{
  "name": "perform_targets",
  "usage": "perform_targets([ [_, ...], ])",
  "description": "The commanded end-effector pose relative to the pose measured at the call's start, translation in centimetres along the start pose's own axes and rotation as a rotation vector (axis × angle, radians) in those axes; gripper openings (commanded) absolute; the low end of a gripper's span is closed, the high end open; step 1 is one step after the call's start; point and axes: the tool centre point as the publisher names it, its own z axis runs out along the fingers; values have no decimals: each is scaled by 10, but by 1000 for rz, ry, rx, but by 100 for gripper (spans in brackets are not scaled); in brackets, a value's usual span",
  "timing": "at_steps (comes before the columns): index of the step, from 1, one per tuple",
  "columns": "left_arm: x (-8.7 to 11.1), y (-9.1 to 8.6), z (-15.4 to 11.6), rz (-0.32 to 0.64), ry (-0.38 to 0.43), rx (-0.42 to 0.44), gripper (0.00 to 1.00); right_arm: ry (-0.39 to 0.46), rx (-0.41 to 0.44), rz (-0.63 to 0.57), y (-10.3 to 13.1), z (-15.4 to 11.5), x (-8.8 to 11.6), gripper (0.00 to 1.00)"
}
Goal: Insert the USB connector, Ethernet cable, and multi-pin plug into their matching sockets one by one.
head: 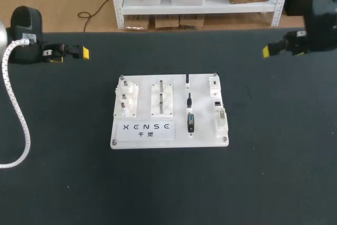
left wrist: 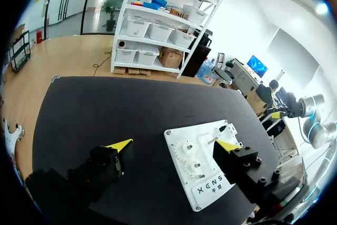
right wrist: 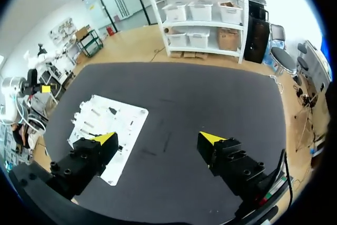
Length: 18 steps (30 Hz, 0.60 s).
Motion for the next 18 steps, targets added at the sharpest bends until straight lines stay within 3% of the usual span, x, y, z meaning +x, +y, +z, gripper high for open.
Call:
perform_targets([
  [1, 0, 0, 0, 0, 0, 0, 100, 20, 146, -8, 19, 18, -2, 100],
  [10, 0, 0, 0, 0, 0, 0, 100, 81, 299, 25, 52, 51, 5, 100],
  [18, 0, 0, 0, 0, 0, 0, 100, 89, 405, -7, 78, 97, -7, 100],
])
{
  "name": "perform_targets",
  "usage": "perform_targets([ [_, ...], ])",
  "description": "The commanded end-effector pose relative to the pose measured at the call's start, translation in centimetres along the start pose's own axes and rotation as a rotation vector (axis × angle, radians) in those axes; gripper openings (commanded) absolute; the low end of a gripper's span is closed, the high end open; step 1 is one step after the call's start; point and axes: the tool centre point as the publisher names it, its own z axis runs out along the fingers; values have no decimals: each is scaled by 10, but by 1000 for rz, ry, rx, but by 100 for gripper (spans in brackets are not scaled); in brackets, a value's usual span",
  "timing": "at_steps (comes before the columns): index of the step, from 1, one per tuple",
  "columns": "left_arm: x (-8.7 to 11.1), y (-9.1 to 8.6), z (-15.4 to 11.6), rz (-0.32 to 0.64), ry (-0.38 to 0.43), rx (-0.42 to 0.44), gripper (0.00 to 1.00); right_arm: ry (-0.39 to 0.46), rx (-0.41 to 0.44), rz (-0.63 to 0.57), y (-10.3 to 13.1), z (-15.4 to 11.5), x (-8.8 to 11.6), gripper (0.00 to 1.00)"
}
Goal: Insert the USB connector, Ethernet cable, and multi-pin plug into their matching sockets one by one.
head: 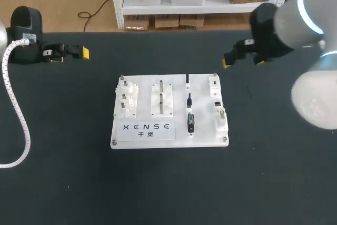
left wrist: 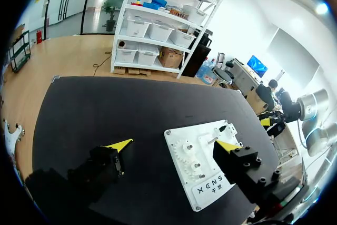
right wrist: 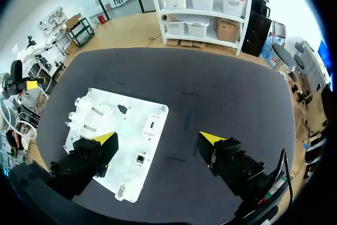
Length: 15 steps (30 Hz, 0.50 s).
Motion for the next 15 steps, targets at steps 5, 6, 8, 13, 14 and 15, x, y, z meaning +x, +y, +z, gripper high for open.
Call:
perform_targets([
  [5, 0, 0, 0, 0, 0, 0, 100, 25, 380, -28, 25, 53, -18, 100],
  [6, 0, 0, 0, 0, 0, 0, 100, 25, 390, -40, 28, 57, -19, 100],
  [8, 0, 0, 0, 0, 0, 0, 100, 29, 403, -45, 33, 60, -21, 100],
  [13, 0, 0, 0, 0, 0, 0, 100, 46, 414, -46, 48, 70, -25, 100],
  [14, 0, 0, 0, 0, 0, 0, 100, 61, 424, -36, 51, 71, -26, 100],
  [15, 0, 0, 0, 0, 0, 0, 100, 70, 424, -25, 53, 71, -26, 100],
])
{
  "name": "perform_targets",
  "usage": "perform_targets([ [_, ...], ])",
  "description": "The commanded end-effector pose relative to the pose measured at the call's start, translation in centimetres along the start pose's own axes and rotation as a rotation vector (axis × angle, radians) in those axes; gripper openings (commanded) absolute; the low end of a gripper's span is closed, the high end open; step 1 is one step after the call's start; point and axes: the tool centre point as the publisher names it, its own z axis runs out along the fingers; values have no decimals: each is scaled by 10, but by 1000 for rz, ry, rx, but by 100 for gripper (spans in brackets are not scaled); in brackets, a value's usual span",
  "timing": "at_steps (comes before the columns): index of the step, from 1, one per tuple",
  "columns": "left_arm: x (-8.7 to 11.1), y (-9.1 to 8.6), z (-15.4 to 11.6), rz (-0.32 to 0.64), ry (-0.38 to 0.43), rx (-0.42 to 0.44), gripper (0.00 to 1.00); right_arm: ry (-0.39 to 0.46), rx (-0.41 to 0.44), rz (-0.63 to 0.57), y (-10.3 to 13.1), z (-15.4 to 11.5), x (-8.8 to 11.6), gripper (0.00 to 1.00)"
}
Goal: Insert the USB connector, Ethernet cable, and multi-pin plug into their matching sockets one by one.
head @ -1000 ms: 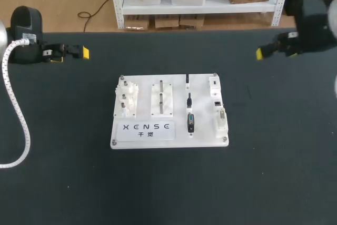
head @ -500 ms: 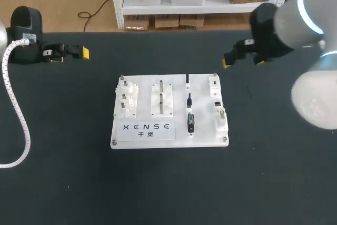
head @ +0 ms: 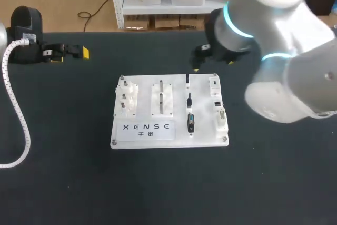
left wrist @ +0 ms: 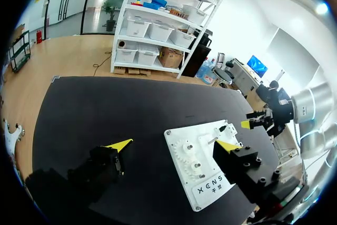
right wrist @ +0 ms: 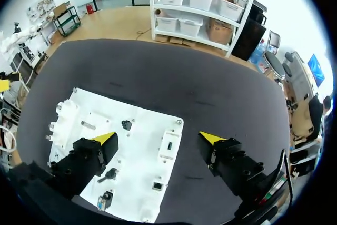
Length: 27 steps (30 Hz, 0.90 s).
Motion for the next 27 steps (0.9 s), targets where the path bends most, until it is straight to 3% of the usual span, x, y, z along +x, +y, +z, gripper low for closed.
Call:
perform_targets([
  [1, 0, 0, 0, 0, 0, 0, 100, 37, 227, 26, 16, 8, -8, 100],
  [10, 0, 0, 0, 0, 0, 0, 100, 107, 208, 120, 36, 17, -15, 100],
  [15, 0, 0, 0, 0, 0, 0, 100, 98, 137, 214, 39, 16, -17, 100],
  [27, 0, 0, 0, 0, 0, 0, 100, 98, 137, 214, 39, 16, -17, 100],
])
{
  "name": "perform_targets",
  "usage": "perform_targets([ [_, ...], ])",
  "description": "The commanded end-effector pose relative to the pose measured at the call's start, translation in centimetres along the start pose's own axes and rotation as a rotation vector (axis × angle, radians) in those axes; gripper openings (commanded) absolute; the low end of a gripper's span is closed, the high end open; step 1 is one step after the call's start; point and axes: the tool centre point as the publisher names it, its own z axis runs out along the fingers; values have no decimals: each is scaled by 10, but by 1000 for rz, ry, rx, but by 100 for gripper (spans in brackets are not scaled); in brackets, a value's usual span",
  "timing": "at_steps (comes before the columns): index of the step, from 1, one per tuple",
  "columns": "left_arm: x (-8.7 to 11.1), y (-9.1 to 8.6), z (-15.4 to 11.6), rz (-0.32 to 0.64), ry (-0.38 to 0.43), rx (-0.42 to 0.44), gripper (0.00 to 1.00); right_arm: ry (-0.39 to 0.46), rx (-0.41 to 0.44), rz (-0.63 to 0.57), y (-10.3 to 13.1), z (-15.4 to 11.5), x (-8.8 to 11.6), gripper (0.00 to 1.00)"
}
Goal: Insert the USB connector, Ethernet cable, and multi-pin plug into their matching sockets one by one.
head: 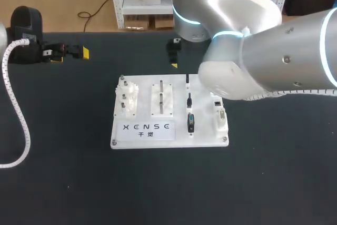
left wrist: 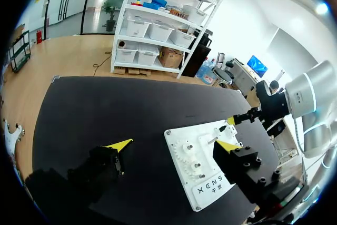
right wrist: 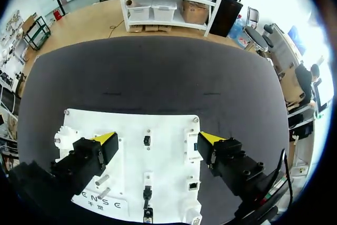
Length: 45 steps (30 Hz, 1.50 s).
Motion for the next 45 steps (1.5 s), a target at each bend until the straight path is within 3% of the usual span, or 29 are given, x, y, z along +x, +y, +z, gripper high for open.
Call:
perform_targets([
  [1, 0, 0, 0, 0, 0, 0, 100, -8, 0, 2, -2, -2, 3, 100],
  [24, 0, 0, 0, 0, 0, 0, 100, -8, 0, 2, -2, -2, 3, 100],
  [32, 0, 0, 0, 0, 0, 0, 100, 62, 39, -20, 13, 17, 7, 100],
  [45, 0, 0, 0, 0, 0, 0, 100, 155, 45, 7, 15, 37, 16, 100],
])
